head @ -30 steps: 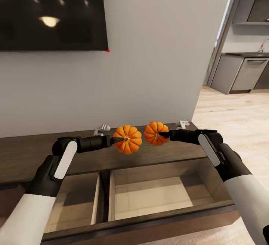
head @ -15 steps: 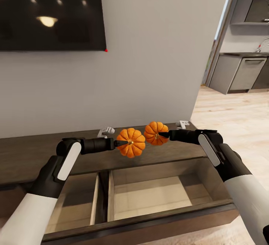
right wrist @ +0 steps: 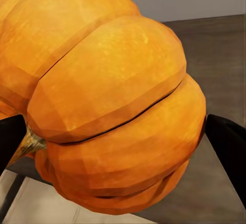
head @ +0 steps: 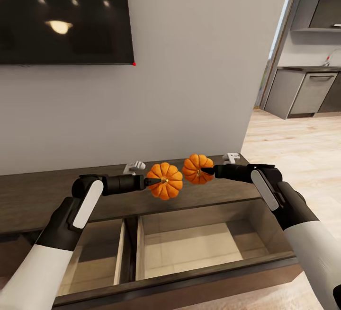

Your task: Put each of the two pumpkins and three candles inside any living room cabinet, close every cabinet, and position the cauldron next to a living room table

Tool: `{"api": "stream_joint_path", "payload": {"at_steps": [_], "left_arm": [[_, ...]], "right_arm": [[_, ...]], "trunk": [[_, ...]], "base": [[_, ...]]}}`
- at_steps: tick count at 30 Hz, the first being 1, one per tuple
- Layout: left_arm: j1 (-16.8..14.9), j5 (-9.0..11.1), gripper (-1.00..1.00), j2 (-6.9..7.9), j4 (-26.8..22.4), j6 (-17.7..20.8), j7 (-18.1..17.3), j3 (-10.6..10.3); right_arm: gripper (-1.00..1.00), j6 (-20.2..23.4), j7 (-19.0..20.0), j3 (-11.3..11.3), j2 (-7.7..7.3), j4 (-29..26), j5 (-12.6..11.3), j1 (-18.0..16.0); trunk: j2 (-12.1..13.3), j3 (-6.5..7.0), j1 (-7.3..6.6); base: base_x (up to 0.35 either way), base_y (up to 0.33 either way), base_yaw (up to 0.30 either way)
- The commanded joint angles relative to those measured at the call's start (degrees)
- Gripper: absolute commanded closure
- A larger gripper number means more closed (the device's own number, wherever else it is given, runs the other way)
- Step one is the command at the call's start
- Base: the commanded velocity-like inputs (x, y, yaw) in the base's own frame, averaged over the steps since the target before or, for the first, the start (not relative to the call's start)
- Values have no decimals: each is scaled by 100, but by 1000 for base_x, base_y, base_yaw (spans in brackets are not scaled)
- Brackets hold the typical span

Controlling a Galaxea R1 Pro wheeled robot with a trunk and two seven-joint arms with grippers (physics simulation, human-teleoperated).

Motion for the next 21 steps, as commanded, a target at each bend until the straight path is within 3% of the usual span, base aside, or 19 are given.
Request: {"api": "stream_joint_path", "payload": {"at_steps": [1,3,6,8,21], "left_arm": [[-4,-33,100,3,7,12,-32,-5],[-4,-33,100,7,17,12,-29,-5],[-4,-40,100,3,46,12,-22,-27],[-4,-41,100,3,50,12,-11,-55],[-4,-59,100,-51,192,25,10,-161]], "right_arm": [[100,23,10,0,-5,0,3,-5],[100,25,3,-12,-5,22,49,-5],[100,37,10,-40,1,31,575,-5],[100,46,14,-47,2,32,704,-6],[100,331,5,-44,3,54,839,-18]], "trunk": [[-2,-6,-1],[-2,-6,-1],[-2,-6,-1],[-2,-6,-1],[-2,-95,-1]], "base": [[0,0,0],[0,0,0],[0,0,0],[0,0,0],[0,0,0]]}}
